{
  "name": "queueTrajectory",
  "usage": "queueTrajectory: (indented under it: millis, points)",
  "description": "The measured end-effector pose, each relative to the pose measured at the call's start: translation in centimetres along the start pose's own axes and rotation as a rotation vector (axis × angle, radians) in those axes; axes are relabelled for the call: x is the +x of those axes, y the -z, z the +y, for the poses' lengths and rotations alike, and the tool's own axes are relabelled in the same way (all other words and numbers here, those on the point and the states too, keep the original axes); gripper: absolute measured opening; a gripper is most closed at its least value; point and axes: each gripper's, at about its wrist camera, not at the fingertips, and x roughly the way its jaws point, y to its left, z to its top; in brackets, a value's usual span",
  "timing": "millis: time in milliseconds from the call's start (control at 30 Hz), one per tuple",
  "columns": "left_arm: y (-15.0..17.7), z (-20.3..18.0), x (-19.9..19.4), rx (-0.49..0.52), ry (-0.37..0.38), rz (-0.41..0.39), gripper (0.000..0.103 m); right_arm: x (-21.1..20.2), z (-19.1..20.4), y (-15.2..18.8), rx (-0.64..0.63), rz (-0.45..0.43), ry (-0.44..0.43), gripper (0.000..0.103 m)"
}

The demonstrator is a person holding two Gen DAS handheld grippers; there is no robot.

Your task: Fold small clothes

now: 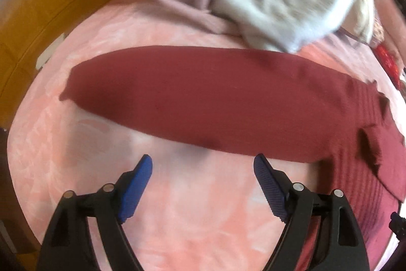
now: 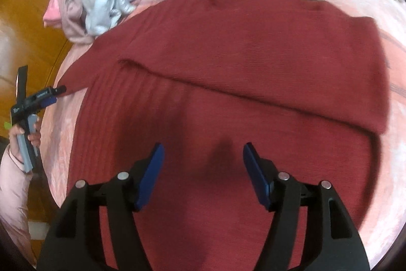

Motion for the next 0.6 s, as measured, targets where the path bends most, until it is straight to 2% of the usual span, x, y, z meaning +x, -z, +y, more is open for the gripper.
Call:
queueTrajectory:
  millis: [300,467,500,600]
  points:
    - [-4.5,9.6,3.1,-0.173,-0.042,0.002,0.083,3.8,6.4,-1.7,-0.071,0.049,-0.017,0.067]
    - [-5.9,12.0,5.1,-0.201,-0.015,-0.004,0.081,4.8,7.4,-2.0,-0.078,0.057,-0.02,0.067]
    - [-6.1,12.1,5.4,-0.195,-0.009,-0.005,0.078,4.8,7.3,-2.0,-0.078,0.06,-0.015,0.067]
    - [-6.2,11.7,6.3,-0.171,-0.018,0.005,0.055,5.1,7.0,-1.9,-0.073,0.067,0.005,0.067]
